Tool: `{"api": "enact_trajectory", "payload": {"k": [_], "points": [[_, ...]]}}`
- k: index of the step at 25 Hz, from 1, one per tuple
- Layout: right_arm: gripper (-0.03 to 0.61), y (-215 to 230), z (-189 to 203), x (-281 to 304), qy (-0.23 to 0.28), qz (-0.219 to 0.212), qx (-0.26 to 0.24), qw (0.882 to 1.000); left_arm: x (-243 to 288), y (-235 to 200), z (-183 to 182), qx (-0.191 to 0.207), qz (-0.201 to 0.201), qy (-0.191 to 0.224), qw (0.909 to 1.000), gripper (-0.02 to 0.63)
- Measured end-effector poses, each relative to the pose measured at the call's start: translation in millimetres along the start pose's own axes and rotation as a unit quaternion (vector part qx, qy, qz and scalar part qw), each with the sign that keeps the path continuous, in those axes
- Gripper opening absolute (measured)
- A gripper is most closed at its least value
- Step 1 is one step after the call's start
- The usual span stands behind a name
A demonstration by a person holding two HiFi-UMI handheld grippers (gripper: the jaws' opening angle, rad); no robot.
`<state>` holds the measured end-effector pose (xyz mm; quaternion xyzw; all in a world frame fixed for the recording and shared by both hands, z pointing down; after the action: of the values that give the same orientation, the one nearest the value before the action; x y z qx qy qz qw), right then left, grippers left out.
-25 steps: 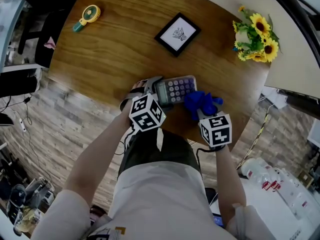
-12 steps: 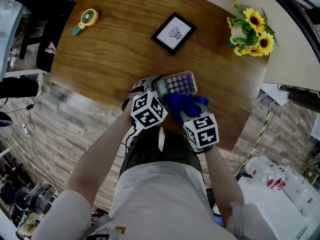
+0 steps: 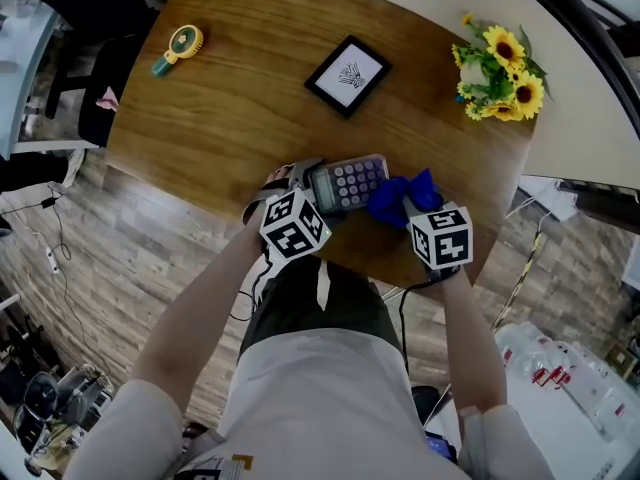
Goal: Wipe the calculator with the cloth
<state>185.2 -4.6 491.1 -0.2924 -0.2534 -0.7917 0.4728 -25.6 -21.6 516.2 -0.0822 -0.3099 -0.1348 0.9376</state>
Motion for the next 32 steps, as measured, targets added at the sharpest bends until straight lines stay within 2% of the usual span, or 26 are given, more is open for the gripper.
{"api": "enact_trajectory", "payload": {"k": [11, 14, 16, 18, 21, 23, 29, 32], "points": [[0.100, 0, -44, 44, 0.038, -0.016, -0.034, 0.999, 0, 12, 0, 0.047, 0.059, 0.000, 0.9971, 0.472], [0.100, -23, -55, 56, 0.033, -0.048, -0.096, 0.994, 1, 13, -1, 0.053, 0.063, -0.006, 0.9966, 0.472], [0.100, -43, -61, 64, 0.029, -0.070, -0.158, 0.985, 1, 14, 0, 0.051, 0.059, -0.010, 0.9969, 0.471], [0.100, -62, -68, 70, 0.035, -0.097, -0.193, 0.976, 2, 14, -1, 0.052, 0.057, -0.013, 0.9969, 0.471], [0.100, -86, -74, 77, 0.048, -0.145, -0.186, 0.971, 3, 15, -1, 0.054, 0.052, -0.014, 0.9971, 0.471], [0.100, -95, -77, 78, 0.054, -0.158, -0.164, 0.972, 0, 18, 2, 0.039, 0.041, -0.019, 0.9982, 0.471], [0.104, -92, -103, 52, 0.107, -0.102, -0.131, 0.980, -20, 12, 2, -0.005, 0.000, -0.027, 0.9996, 0.471], [0.104, -96, -115, 33, 0.125, -0.092, -0.142, 0.978, -38, 6, -2, -0.022, -0.021, -0.019, 0.9994, 0.471]]}}
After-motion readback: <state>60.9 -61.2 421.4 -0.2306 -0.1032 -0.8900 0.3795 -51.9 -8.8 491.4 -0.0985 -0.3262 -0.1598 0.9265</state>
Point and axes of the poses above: the fingertips, and each gripper's own axes: x forward along the fingers, y to its right, z out of its underside, the point moved 9 cm from there along -x, backward along the fingers, and after that the axes turned 15 degrees about y, right-handed, at the moved point
